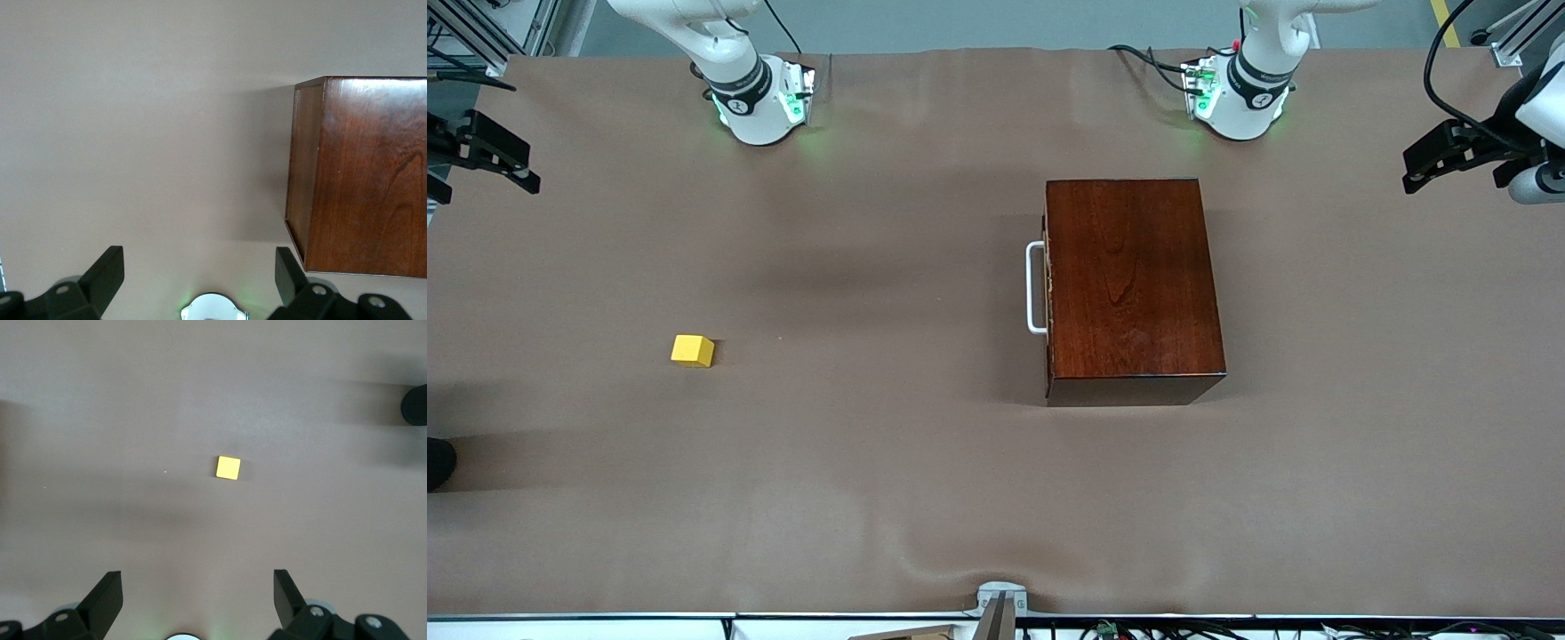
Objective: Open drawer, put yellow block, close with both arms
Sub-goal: 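Reach the left gripper to the white drawer handle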
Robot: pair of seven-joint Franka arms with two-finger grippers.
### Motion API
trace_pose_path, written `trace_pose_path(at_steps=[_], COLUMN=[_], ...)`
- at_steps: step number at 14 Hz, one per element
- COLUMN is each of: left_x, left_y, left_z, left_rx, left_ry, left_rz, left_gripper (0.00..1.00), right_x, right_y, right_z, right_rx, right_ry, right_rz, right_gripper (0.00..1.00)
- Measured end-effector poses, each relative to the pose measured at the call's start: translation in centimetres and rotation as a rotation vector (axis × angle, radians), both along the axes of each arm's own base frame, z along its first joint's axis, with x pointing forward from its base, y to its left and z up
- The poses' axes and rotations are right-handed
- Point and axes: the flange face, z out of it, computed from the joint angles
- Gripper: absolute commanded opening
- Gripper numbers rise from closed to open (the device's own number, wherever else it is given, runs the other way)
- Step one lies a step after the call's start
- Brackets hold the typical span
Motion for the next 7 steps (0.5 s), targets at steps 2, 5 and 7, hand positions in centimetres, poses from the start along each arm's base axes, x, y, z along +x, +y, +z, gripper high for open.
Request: trace_pose_path(at_steps=[2,5,7], left_x=[0.0,-0.1,-0.3], left_y=[0.0,-0.5,-2.7], left_z=[0.0,0.0,-0.2], left_rx=[0.0,-0.002,-0.002], left_ry=[0.0,0.0,0.006], left_rz=[0.0,-0.009,-0.052], left_gripper=[1.0,1.0,1.0], right_x=[0.0,0.0,0.0], right_y=[0.0,0.0,0.0], right_z=[0.0,0.0,0.0], right_rx=[0.0,0.0,0.0], right_ry=[0.0,0.0,0.0], right_rz=[0.0,0.0,0.0], right_gripper=[1.0,1.0,1.0])
